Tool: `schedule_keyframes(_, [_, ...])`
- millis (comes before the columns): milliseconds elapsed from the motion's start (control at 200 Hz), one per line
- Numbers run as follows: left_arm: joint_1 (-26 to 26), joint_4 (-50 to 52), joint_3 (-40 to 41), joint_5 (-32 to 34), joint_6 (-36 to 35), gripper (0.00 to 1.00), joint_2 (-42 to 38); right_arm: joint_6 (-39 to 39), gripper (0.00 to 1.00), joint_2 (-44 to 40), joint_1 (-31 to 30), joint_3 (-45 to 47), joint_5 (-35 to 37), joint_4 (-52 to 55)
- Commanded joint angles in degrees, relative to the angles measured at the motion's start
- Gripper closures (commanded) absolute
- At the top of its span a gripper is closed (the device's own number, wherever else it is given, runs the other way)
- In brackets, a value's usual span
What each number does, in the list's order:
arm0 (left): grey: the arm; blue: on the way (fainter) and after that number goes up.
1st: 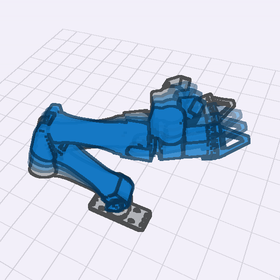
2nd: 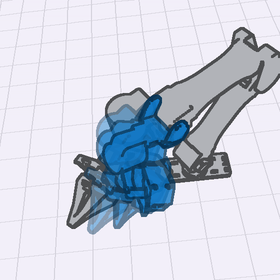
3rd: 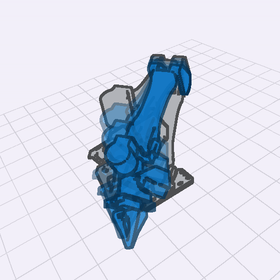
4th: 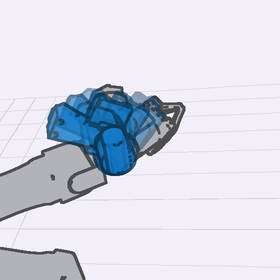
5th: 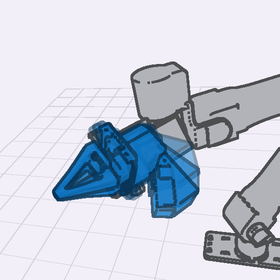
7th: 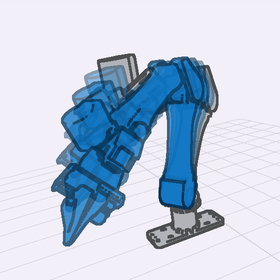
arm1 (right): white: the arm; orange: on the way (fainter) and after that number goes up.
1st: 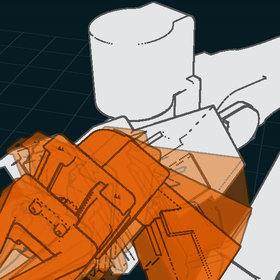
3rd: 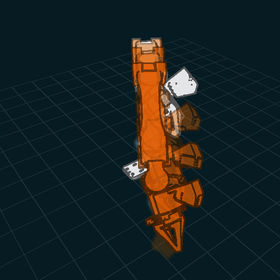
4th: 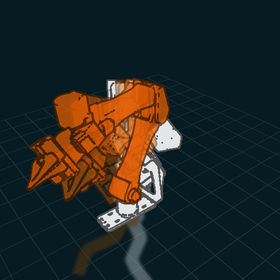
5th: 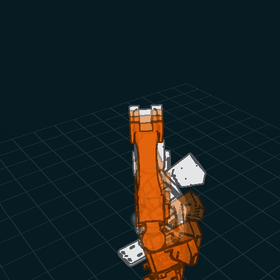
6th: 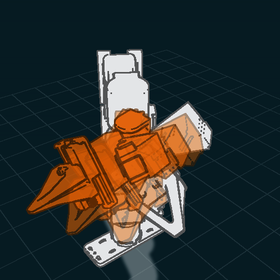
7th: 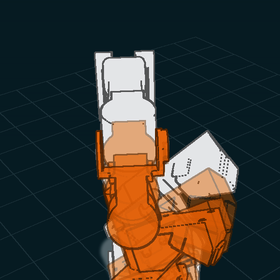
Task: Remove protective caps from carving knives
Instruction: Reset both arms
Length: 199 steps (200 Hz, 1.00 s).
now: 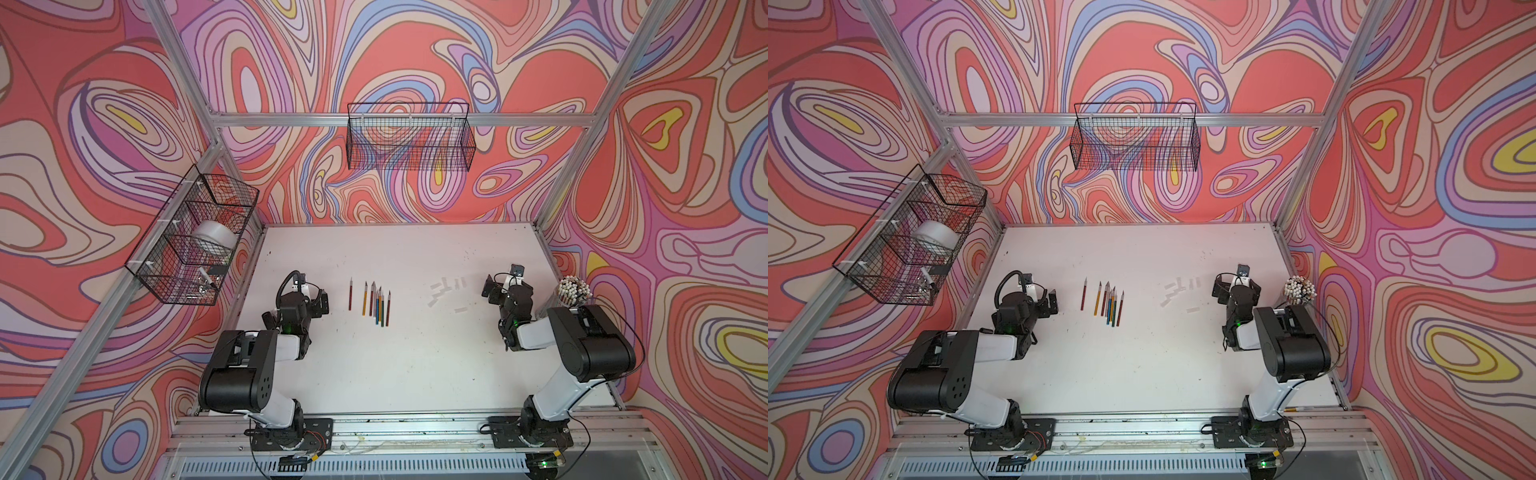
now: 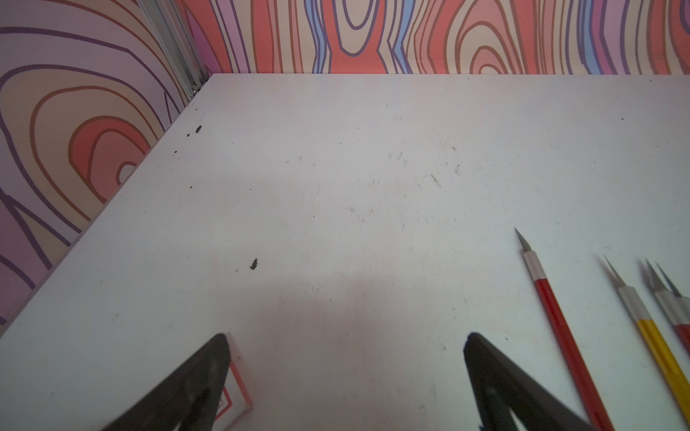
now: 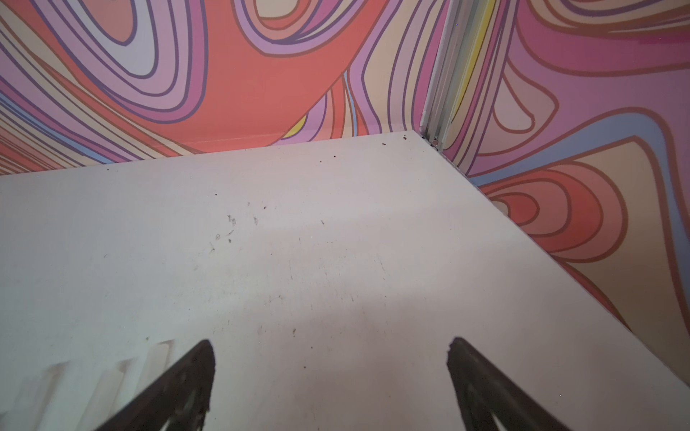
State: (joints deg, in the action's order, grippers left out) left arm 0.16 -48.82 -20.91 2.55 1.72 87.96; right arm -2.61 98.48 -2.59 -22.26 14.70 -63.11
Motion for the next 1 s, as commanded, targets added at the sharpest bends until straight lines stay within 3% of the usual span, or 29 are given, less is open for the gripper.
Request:
schedule_keyframes(0, [-0.25,-1.98,-0.59,-0.69,-0.04,0.0,0.1,0.37,0.01,1.4,0.22,7.1,-0.89,-16.57])
schedule_keyframes(185, [-0.25,-1.98,-0.55,-0.73,0.0,0.0,0.13,-0.4,0.02,-0.12,0.22,-4.19,-0.62,7.53])
schedule_keyframes(476, [-0.3,-1.98,-0.6,-0.66,-0.04,0.0,0.17,-0.58,0.02,-0.02,0.35,-4.02,-0.66,6.77])
schedule_keyframes(626, [-0.25,-0.78,-1.16,-2.97,-1.0,0.0,0.11,0.51,0.02,-0.13,1.27,-4.54,-6.56,8.07])
schedule_keyframes(991, [-0.6,0.12,-1.91,-4.06,-0.88,0.0,0.49,0.49,0.02,-0.19,1.27,-4.52,-6.62,8.0])
